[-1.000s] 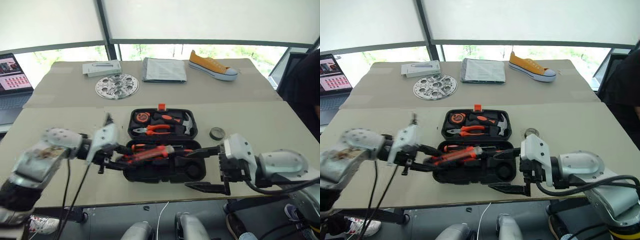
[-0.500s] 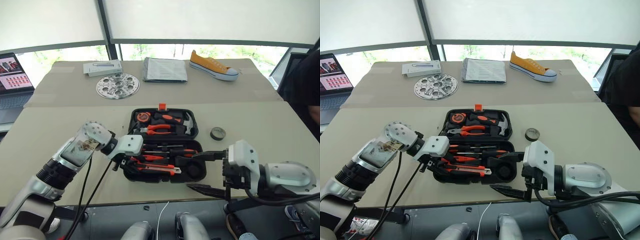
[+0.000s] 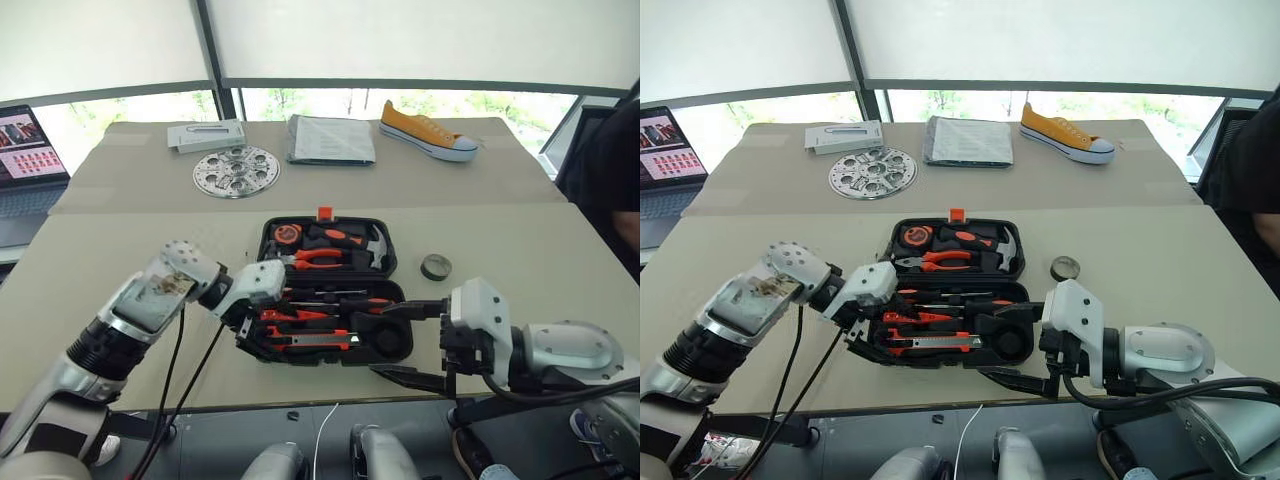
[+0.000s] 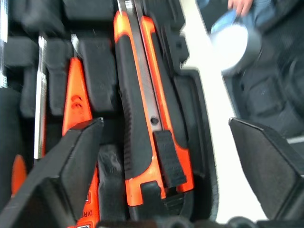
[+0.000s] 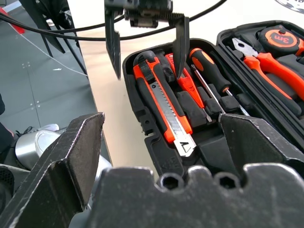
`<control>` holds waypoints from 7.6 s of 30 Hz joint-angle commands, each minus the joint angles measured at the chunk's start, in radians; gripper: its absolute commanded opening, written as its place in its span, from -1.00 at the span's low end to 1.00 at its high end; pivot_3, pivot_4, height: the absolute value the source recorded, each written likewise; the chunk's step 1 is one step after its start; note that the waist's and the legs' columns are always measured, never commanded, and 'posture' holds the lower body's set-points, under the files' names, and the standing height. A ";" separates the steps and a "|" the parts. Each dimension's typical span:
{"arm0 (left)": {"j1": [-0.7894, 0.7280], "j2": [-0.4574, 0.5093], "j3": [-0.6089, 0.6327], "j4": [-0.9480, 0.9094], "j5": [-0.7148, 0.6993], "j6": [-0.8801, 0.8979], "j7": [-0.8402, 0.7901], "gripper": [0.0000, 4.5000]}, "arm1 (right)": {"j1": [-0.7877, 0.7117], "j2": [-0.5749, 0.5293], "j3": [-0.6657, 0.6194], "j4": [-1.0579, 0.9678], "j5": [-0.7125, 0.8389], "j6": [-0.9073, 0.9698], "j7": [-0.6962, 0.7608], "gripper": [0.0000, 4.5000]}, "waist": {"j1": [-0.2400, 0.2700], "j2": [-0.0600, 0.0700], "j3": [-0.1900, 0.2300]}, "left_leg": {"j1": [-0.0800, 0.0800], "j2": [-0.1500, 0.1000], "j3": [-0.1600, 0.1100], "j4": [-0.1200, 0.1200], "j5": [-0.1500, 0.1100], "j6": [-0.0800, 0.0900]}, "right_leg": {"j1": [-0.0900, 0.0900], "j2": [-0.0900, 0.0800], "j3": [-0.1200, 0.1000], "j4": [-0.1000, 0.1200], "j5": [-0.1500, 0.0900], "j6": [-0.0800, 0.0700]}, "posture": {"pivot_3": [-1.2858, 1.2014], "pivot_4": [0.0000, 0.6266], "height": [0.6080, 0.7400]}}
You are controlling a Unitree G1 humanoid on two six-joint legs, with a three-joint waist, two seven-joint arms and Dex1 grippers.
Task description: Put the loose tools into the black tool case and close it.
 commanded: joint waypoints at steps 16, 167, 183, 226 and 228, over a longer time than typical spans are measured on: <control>0.071 0.010 -0.031 0.029 0.089 -0.248 -0.020 -0.98 | -0.029 0.007 -0.012 -0.012 0.020 0.000 -0.013 1.00 | 0.000 0.000 0.000 | 0.000 0.000 0.000 0.000 0.000 0.000 | 0.000 0.000 0.000 0.000 0.000 0.000 | 0.03 -0.52 1.00; 0.173 0.039 0.266 -0.058 -0.203 -0.132 0.111 1.00 | -0.233 -0.013 0.142 0.268 -0.241 -0.015 0.296 0.88 | -0.001 0.002 0.000 | -0.003 0.000 -0.001 0.007 -0.001 0.000 | 0.000 0.000 -0.003 -0.002 0.004 0.000 | 0.03 -0.52 1.00; 0.329 0.007 0.304 0.220 0.011 -0.354 0.313 -0.99 | -0.263 0.025 0.137 0.774 -0.481 -0.365 0.242 -1.00 | 0.001 0.003 0.000 | -0.001 -0.001 0.001 0.005 -0.003 -0.003 | 0.001 -0.001 -0.005 -0.001 0.004 0.000 | 0.03 -0.52 1.00; 0.176 -0.051 0.474 0.271 -0.202 0.227 0.519 0.12 | -0.368 0.112 0.021 0.685 -0.324 0.038 0.111 -0.02 | -0.001 0.002 0.000 | -0.001 0.000 0.000 0.007 -0.002 -0.002 | 0.000 0.000 -0.003 0.002 0.005 -0.001 | 0.03 -0.52 1.00; 0.088 -0.094 0.475 0.326 -0.217 0.301 0.562 0.45 | -0.455 0.159 0.048 0.737 -0.332 0.096 0.066 0.29 | -0.001 0.002 0.000 | -0.001 0.000 0.000 0.007 -0.001 0.001 | -0.001 0.000 -0.003 0.001 0.005 -0.001 | 0.03 -0.52 1.00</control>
